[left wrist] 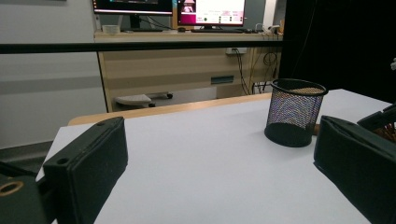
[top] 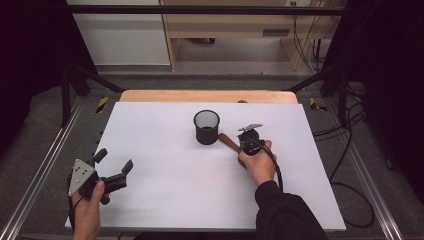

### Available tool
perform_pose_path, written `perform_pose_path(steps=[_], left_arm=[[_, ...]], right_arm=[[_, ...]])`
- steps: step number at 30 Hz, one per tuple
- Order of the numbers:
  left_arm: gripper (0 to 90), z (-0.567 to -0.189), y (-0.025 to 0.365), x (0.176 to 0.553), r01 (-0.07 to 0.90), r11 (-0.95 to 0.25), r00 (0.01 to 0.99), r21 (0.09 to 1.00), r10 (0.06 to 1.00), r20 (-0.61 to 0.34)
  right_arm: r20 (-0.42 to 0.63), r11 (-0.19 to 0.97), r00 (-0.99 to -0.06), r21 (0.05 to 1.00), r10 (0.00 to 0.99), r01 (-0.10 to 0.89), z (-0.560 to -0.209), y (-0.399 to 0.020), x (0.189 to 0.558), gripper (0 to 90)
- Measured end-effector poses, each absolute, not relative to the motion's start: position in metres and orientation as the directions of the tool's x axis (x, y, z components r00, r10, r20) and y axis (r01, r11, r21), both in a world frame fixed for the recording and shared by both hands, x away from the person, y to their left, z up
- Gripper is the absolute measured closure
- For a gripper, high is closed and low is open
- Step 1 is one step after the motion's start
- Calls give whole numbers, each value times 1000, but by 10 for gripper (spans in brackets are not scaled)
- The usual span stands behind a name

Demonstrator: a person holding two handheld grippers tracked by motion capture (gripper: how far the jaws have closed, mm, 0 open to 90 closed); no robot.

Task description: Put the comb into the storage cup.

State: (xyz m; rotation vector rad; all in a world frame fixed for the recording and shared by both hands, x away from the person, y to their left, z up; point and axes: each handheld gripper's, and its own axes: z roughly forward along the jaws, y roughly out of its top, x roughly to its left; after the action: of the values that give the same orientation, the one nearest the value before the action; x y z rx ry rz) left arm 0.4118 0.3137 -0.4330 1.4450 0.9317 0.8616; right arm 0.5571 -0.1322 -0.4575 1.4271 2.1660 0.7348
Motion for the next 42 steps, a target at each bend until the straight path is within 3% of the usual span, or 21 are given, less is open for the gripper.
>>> perform_pose_path(steps=[18, 42], left_arm=[[32, -433, 314, 412, 69, -28, 416, 997, 909, -4], [32, -432, 314, 411, 67, -40, 411, 997, 911, 9]], right_arm=[[-79, 354, -388, 605, 918, 714, -457, -130, 563, 900], [-40, 433, -515, 600, 856, 673, -459, -122, 518, 900]])
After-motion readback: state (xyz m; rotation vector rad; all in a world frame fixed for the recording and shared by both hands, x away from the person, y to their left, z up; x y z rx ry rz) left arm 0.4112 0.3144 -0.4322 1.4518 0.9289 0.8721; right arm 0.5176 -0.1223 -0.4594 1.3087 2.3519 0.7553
